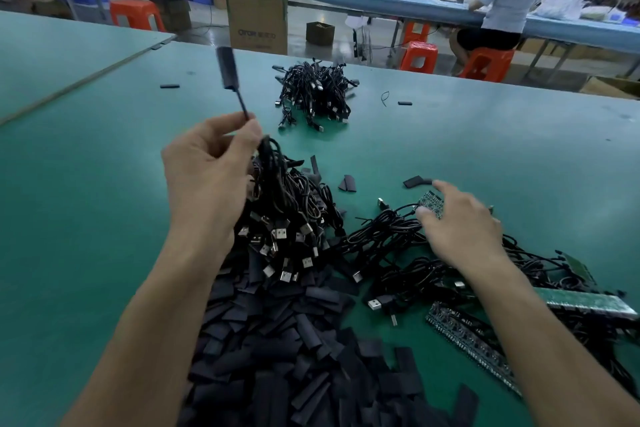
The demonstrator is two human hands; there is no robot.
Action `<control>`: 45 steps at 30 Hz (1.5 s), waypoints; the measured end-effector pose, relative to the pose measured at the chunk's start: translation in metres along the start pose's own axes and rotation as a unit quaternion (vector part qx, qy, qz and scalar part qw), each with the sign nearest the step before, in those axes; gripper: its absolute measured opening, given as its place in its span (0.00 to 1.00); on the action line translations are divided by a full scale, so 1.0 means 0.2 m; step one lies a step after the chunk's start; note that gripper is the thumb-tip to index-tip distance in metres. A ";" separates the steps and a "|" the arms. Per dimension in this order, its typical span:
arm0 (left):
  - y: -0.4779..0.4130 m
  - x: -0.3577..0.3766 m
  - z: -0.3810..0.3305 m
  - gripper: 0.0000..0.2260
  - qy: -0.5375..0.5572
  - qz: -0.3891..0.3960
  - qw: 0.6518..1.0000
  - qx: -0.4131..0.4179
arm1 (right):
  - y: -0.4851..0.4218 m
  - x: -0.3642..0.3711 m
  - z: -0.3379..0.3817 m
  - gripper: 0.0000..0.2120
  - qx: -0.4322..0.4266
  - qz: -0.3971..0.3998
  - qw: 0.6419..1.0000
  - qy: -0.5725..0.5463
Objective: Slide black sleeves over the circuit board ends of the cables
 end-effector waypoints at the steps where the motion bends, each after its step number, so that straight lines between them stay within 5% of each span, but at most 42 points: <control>1: -0.02 -0.03 0.03 0.03 0.019 -0.020 0.999 -0.020 | 0.00 0.03 -0.03 0.26 0.022 0.033 0.999 0.034; 4: -0.08 -0.09 0.12 0.07 -0.008 -0.073 0.996 -0.048 | 0.01 0.09 -0.09 0.27 0.073 0.071 0.993 0.055; 9: -0.11 -0.08 0.22 0.10 -0.135 -0.080 0.987 -0.033 | -0.01 0.01 -0.06 0.21 0.057 -0.014 0.998 -0.029; 14: -0.11 -0.05 0.22 0.07 -0.267 -0.075 0.961 0.012 | -0.02 -0.10 0.05 0.10 -0.042 -0.114 0.976 -0.184; 19: 0.02 0.02 0.01 0.08 -0.260 -0.091 0.950 0.149 | -0.03 -0.14 0.21 0.04 -0.153 -0.080 0.945 -0.279; 22: 0.14 0.13 -0.09 0.03 -0.224 0.005 0.954 0.201 | -0.01 -0.16 0.33 0.04 -0.232 -0.032 0.925 -0.298; 27: 0.25 0.35 -0.01 0.07 -0.144 0.260 0.950 0.100 | 0.06 -0.17 0.51 0.05 -0.318 0.034 0.895 -0.309; 45: 0.30 0.44 0.07 0.07 -0.099 0.399 0.910 0.043 | 0.13 -0.18 0.60 0.05 -0.376 0.112 0.841 -0.372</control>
Point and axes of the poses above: each hand's wrist, its own y-axis away from the middle knuckle, its own x-axis out of the palm, z = x × y, the point moved 9 cm from there along -y, towards the middle knuckle, and after that the axes turned 13 degrees about -x, right-handed, at the moved point
